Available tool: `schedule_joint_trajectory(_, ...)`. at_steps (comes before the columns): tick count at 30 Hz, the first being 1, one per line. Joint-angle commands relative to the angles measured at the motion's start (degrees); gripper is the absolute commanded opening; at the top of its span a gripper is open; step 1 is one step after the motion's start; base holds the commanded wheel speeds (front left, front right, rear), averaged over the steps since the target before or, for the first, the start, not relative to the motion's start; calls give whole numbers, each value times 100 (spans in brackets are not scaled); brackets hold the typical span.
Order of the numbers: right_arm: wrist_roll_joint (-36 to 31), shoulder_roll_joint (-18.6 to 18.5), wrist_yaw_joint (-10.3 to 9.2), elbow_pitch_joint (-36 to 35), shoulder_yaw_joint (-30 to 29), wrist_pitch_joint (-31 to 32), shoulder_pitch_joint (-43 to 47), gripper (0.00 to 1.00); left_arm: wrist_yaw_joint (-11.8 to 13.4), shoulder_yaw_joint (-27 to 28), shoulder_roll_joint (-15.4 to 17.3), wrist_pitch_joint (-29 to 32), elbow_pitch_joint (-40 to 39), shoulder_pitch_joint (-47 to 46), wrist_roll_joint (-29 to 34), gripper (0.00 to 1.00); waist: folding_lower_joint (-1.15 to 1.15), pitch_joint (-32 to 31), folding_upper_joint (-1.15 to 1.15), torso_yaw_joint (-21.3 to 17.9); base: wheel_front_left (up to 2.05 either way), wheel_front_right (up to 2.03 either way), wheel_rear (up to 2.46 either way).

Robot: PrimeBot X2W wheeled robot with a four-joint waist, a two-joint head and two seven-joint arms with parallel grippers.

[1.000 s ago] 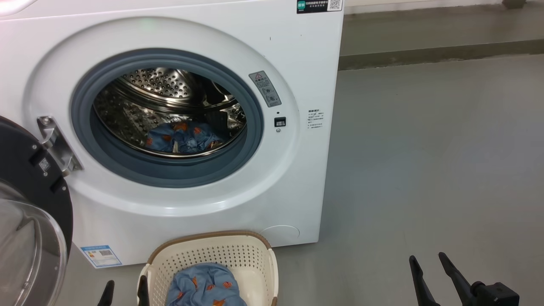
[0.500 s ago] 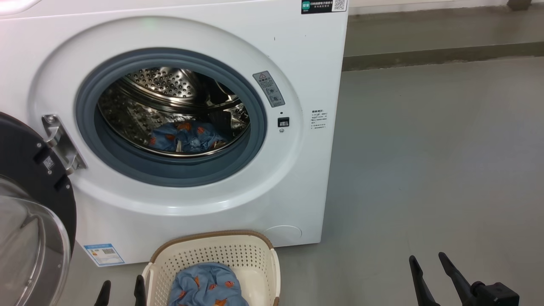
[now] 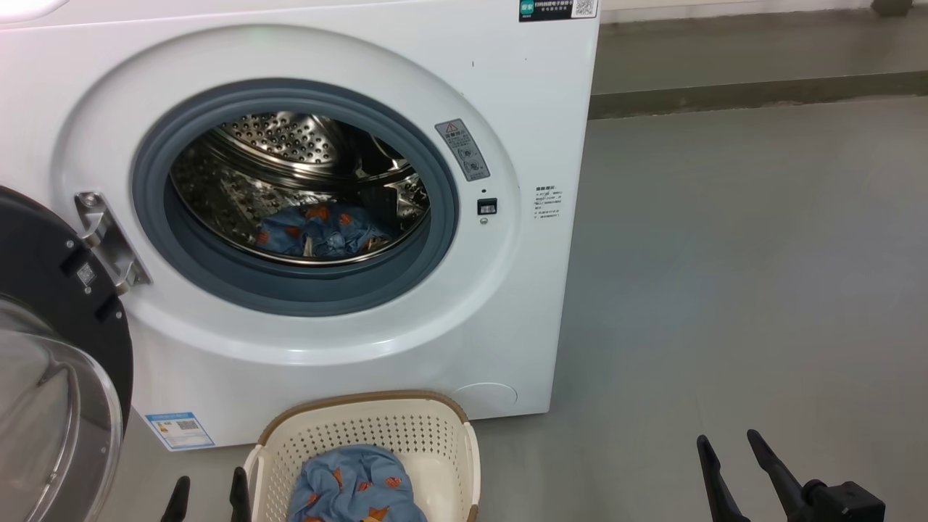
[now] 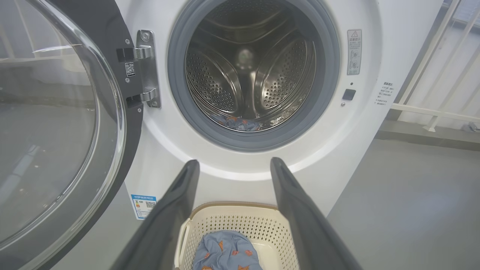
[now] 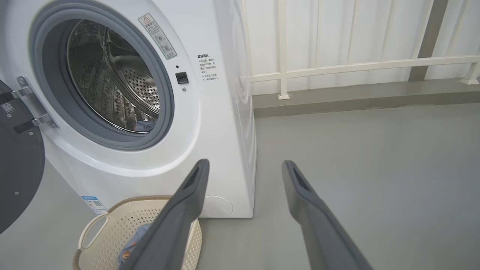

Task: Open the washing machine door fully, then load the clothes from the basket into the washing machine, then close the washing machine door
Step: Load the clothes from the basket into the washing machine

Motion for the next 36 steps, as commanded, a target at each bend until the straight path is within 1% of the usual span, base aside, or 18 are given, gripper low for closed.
schedule_joint_trajectory(1, -9, -40, 8, -149, 157, -27, -86, 100, -1, 167, 47, -37, -180, -164, -12, 100, 0, 9, 0, 0, 0, 0, 0)
schedule_joint_trajectory(24, -7, -19, 8, -152, 192, -27, -132, 100, 30, 15, 47, -37, -110, -237, -114, 100, 0, 145, 0, -44, 0, 0, 0)
schedule_joint_trajectory(36, -16, 42, 8, -168, 256, -27, -246, 100, 40, -226, 47, -37, 220, -507, -236, 100, 0, 535, 0, -249, 0, 0, 0)
